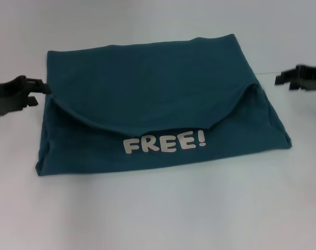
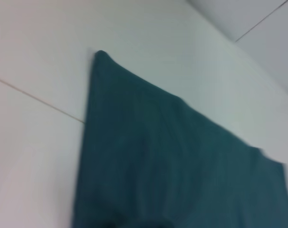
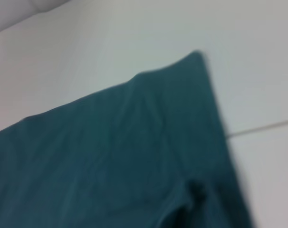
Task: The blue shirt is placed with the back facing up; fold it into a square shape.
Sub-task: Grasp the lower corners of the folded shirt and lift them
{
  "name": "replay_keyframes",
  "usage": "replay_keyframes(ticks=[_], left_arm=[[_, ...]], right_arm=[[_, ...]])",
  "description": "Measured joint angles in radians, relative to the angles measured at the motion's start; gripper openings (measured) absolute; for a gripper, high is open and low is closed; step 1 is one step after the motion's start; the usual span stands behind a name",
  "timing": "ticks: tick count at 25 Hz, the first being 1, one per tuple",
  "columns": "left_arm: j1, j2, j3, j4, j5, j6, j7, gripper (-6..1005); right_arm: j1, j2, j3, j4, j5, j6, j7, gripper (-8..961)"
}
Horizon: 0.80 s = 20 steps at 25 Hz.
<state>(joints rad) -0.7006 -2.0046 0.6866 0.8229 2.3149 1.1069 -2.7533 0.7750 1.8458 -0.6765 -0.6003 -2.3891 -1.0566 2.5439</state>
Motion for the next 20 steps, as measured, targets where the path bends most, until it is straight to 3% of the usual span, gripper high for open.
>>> replay_keyframes(ticks=[5,9,15,20], left_arm=[[0.111,0.001,-0.002,0.003,-0.194,0.114,0.048,484],[0.16,0.001,-0.003,-0.03,-0.257,0.18,0.124,480],[0.196,-0.004,-0.008,-0.087,-0.27,0.176,0.211,536],[0.187,-0.005,-0.04,-0.123,-0.275,0.154,0.237,733]], right_arm=[[-0.131,0.024,0.064,-0.012,0.254,-0.234,-0.166,483],[-0.222,0.036,0.093,0.024,0.43,-0.395,-0.3,474],[-0.279,0.032,0.085,0.053,0.447,-0.493,-0.358,574],[-0.283,0.037,0.08,0.057,0.436,-0.486,-0.395,703]])
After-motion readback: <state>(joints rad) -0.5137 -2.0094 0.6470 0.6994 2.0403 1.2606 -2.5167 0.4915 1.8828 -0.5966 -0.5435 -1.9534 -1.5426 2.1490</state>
